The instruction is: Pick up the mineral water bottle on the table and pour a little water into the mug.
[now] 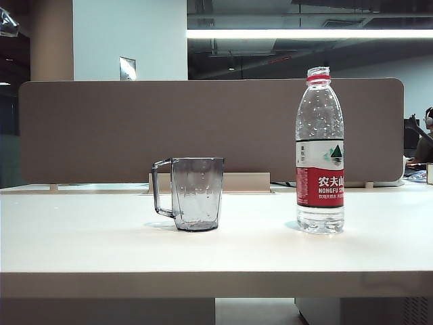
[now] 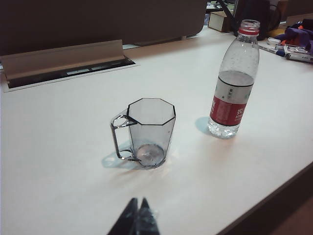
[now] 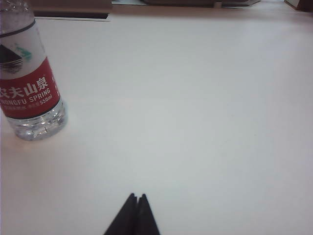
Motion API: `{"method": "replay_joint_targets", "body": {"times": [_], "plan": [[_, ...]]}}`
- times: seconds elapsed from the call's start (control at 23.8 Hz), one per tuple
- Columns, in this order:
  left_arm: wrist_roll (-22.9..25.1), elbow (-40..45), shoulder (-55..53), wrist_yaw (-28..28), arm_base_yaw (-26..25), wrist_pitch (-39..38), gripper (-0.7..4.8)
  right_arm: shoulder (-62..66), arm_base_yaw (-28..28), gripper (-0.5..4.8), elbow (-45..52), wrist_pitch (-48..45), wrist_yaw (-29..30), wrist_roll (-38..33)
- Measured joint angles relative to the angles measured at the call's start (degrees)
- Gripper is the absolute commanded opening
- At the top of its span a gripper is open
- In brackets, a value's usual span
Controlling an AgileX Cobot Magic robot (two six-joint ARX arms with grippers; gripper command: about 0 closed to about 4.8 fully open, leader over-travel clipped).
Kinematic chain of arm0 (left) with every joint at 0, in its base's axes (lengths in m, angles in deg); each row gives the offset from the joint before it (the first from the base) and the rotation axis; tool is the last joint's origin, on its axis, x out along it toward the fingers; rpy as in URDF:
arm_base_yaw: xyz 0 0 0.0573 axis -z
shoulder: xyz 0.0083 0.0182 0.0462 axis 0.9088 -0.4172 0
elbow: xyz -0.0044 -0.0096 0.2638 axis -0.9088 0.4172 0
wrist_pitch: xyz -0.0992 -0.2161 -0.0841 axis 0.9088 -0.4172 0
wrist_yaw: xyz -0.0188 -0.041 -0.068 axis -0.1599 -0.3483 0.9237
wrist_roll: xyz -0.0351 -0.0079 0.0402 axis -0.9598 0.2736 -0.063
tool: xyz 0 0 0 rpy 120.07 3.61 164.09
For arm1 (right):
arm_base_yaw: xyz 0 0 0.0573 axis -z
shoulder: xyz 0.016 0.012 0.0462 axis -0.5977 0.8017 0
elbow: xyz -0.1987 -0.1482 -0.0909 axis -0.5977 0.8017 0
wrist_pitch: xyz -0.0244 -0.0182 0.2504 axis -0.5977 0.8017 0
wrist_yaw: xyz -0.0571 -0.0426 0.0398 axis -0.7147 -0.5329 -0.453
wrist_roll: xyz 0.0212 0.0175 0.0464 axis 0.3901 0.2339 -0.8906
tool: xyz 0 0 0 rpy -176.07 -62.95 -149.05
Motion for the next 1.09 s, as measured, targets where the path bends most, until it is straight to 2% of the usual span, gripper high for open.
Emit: {"method": "replay_joint_targets", "body": {"times": [0.38, 0.59, 0.76, 1.09], "plan": [[0.0, 0.0, -0.02, 0.0, 0.0, -0.04, -0.05, 0.0, 0.0, -0.01, 0.0, 0.0, -0.02, 0.0], [0.0, 0.0, -0.02, 0.0, 0.0, -0.04, -0.05, 0.0, 0.07, -0.01, 0.04, -0.24, 0.28, -4.26], [0.02, 0.13, -0.02, 0.0, 0.0, -0.04, -0.05, 0.0, 0.07, -0.01, 0.13, -0.98, 2.91, -6.01], [0.0, 0.28, -0.02, 0.0, 0.0, -0.26, -0.05, 0.0, 0.02, 0.0, 0.28, -9.49, 11.52, -8.28]]}}
